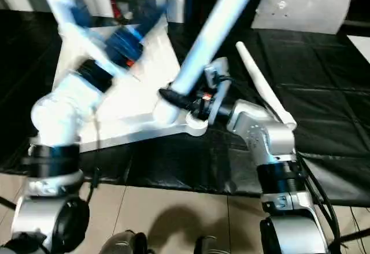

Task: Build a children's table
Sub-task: Pick table leg, then insert table leg to table base

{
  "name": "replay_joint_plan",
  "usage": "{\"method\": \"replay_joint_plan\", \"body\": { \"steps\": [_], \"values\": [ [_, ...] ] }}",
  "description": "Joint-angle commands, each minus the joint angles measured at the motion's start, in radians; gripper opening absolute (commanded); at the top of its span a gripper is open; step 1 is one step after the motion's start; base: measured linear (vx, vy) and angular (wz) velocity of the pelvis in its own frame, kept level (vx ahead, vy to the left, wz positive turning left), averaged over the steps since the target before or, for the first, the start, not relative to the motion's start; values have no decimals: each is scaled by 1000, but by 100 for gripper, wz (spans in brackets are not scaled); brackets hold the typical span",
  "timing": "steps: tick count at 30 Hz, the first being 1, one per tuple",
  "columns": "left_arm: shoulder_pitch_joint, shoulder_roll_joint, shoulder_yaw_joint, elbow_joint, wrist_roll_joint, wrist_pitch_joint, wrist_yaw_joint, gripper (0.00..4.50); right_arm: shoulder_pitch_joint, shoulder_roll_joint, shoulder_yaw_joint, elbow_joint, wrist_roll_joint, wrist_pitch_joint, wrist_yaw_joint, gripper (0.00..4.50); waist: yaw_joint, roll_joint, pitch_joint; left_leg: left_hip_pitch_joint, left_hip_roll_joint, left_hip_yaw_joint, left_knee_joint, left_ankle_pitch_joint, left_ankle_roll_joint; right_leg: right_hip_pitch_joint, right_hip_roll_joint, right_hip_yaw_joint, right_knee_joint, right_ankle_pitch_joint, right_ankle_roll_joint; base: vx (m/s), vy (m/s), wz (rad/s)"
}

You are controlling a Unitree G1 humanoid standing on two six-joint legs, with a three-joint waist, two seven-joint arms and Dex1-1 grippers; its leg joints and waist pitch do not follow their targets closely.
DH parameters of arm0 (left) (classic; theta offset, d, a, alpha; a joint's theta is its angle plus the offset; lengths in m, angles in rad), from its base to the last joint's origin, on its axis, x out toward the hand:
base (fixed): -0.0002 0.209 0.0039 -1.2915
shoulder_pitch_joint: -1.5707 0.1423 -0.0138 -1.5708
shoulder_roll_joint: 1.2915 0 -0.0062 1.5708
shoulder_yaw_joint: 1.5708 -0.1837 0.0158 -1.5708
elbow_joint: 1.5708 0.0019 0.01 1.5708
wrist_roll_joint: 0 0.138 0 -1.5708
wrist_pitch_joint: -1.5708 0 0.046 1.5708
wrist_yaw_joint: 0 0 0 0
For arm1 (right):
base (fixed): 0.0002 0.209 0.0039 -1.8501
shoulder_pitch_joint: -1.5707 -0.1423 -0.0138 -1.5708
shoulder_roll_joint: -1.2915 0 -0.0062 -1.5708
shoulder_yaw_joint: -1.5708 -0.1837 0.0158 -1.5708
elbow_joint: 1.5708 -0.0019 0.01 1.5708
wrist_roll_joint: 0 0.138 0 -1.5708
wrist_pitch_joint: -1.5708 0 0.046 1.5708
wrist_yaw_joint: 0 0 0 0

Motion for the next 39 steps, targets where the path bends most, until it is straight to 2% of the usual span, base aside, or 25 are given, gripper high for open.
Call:
{"method": "replay_joint_plan", "body": {
  "steps": [1, 3, 4, 5, 6, 7, 8, 10, 11, 14, 15, 16, 19, 21, 25, 30, 31, 34, 36, 39],
  "values": [
    [17, 66, -78, 48, 157, -26, 1, 426, 2, -5, -26, 13, -44, -61, -71, 191, -4, -5, -102, 33, 49, -32, -69, -181, 28, 48, -76, 41, -81, -337, -164, 0, 0, 0],
    [47, 176, -215, 105, 367, -118, -33, 426, -3, -17, -34, 38, -107, -113, -145, 191, -10, -3, -99, 39, 52, -34, -76, -208, 8, 41, -75, 43, -85, -377, -124, 0, 0, 0],
    [47, 176, -215, 105, 367, -118, -33, 426, -3, -17, -34, 38, -107, -113, -145, 191, -7, -2, -99, 40, 51, -38, -77, -208, 2, 41, -78, 43, -88, -389, -116, 0, 0, 0],
    [61, 232, -290, 133, 452, -171, -67, 426, -3, -25, -35, 41, -125, -121, -166, 191, -7, -2, -100, 39, 52, -39, -80, -204, -3, 44, -80, 44, -89, -382, -112, 0, 0, 0],
    [61, 232, -290, 133, 452, -171, -67, 426, -3, -25, -35, 41, -125, -121, -166, 191, -9, 0, -102, 39, 53, -37, -79, -203, -10, 43, -78, 45, -82, -367, -114, 0, 0, 0],
    [68, 262, -332, 148, 491, -201, -85, 426, -3, -28, -36, 40, -134, -124, -176, 191, -11, 0, -104, 39, 52, -33, -77, -191, -11, 45, -79, 46, -78, -322, -138, 0, 0, 0],
    [76, 302, -389, 179, 536, -224, -119, 426, 5, -40, -30, 32, -146, -118, -183, 191, -7, 2, -105, 37, 54, -36, -78, -178, -3, 45, -79, 46, -77, -290, -151, 0, 0, 0],
    [85, 333, -443, 221, 568, -227, -161, 426, 21, -54, -19, 22, -161, -115, -185, 191, -8, 2, -106, 38, 52, -31, -76, -172, -1, 46, -78, 47, -70, -251, -171, 0, 0, 0],
    [85, 333, -443, 221, 568, -227, -161, 407, 21, -54, -19, 22, -161, -115, -185, 191, -6, 3, -107, 38, 52, -29, -75, -171, -2, 47, -81, 49, -68, -233, -190, 0, 0, 0],
    [90, 342, -475, 259, 586, -226, -189, 386, 32, -57, -16, 17, -167, -118, -190, 191, -4, 2, -107, 34, 52, -28, -74, -175, 1, 51, -84, 48, -68, -235, -210, 0, 0, 0],
    [92, 341, -506, 318, 627, -258, -217, 375, 41, -56, -15, 15, -175, -129, -204, 191, -5, 2, -107, 35, 52, -29, -73, -182, 3, 51, -84, 48, -72, -249, -210, 0, 0, 0],
    [92, 341, -506, 318, 627, -258, -217, 375, 41, -56, -15, 15, -175, -129, -204, 191, -6, 1, -104, 36, 51, -29, -75, -193, 3, 49, -84, 47, -76, -270, -203, 0, 0, 0],
    [89, 331, -535, 400, 675, -322, -249, 349, 56, -56, -15, 7, -183, -137, -215, 191, -7, 4, -104, 38, 52, -31, -76, -219, -12, 49, -85, 48, -80, -311, -185, 0, 0, 0],
    [85, 323, -546, 431, 680, -343, -264, 317, 65, -58, -16, -1, -183, -131, -215, 191, -6, 0, -108, 38, 53, -32, -76, -212, -11, 51, -87, 48, -77, -290, -195, 0, 0, 0],
    [77, 319, -558, 464, 695, -363, -263, 284, 72, -60, -15, -13, -186, -125, -217, 191, -6, 5, -109, 37, 54, -31, -74, -200, -2, 51, -86, 48, -72, -257, -213, 0, 0, 0],
    [63, 301, -557, 541, 727, -399, -265, 238, 85, -60, -10, -32, -188, -128, -226, 191, -6, 5, -108, 38, 53, -31, -75, -214, 0, 51, -86, 47, -77, -269, -209, 0, 0, 0],
    [60, 298, -556, 561, 733, -407, -267, 227, 89, -59, -8, -38, -191, -128, -228, 191, -4, 15, -108, 39, 55, -33, -75, -216, -4, 50, -88, 48, -75, -264, -214, 0, 0, 0],
    [54, 296, -562, 588, 743, -412, -276, 205, 102, -56, -4, -53, -194, -126, -232, 191, -4, 9, -107, 37, 54, -33, -76, -226, -3, 52, -88, 47, -77, -260, -218, 0, 0, 0],
    [52, 296, -566, 593, 747, -411, -284, 178, 107, -56, -2, -56, -194, -125, -232, 191, -4, 8, -107, 38, 55, -33, -75, -224, -1, 52, -89, 47, -76, -253, -224, 0, 0, 0],
    [49, 295, -565, 602, 752, -411, -297, 165, 110, -55, 1, -56, -196, -124, -232, 191, -4, 8, -105, 40, 55, -33, -77, -235, -1, 50, -88, 47, -78, -274, -222, 0, 0, 0]
  ]
}}
